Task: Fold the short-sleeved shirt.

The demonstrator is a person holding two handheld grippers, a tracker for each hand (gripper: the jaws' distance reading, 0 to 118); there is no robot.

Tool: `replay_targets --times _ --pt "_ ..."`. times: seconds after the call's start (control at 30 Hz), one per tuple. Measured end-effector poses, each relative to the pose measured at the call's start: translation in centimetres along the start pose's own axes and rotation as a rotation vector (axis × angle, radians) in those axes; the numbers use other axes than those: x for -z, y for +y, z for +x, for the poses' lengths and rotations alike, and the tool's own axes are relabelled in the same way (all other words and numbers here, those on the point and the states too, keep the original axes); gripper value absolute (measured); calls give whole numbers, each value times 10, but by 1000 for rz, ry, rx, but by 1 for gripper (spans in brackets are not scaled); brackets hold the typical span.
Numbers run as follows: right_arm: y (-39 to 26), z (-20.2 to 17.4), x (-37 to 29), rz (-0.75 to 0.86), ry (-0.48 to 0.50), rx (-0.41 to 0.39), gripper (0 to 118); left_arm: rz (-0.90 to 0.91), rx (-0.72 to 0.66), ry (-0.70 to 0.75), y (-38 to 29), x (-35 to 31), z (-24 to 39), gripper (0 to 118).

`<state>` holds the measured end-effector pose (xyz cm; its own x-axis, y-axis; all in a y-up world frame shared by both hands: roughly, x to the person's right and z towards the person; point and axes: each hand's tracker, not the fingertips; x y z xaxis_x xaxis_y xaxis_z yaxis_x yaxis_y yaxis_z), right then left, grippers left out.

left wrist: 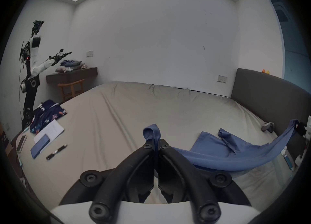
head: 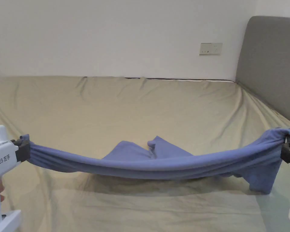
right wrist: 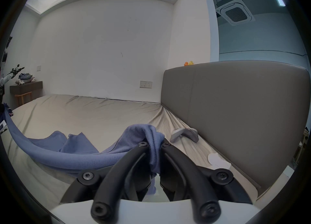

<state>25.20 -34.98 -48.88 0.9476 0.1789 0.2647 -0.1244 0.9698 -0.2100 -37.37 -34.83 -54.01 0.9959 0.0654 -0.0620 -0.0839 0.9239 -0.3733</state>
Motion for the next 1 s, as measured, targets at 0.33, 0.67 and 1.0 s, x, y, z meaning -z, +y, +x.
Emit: replay_targets --times 0.33,0.67,1.0 --pt "-86 2 -63 -216 80 -64 7 -203 91 -30 -93 -43 -6 0" --pt "-138 11 -57 -507 154 -69 16 -435 -22 -40 -129 -35 -26 95" --pt "-77 12 -98 -285 77 80 103 -127 86 -64 -70 -99 -9 96"
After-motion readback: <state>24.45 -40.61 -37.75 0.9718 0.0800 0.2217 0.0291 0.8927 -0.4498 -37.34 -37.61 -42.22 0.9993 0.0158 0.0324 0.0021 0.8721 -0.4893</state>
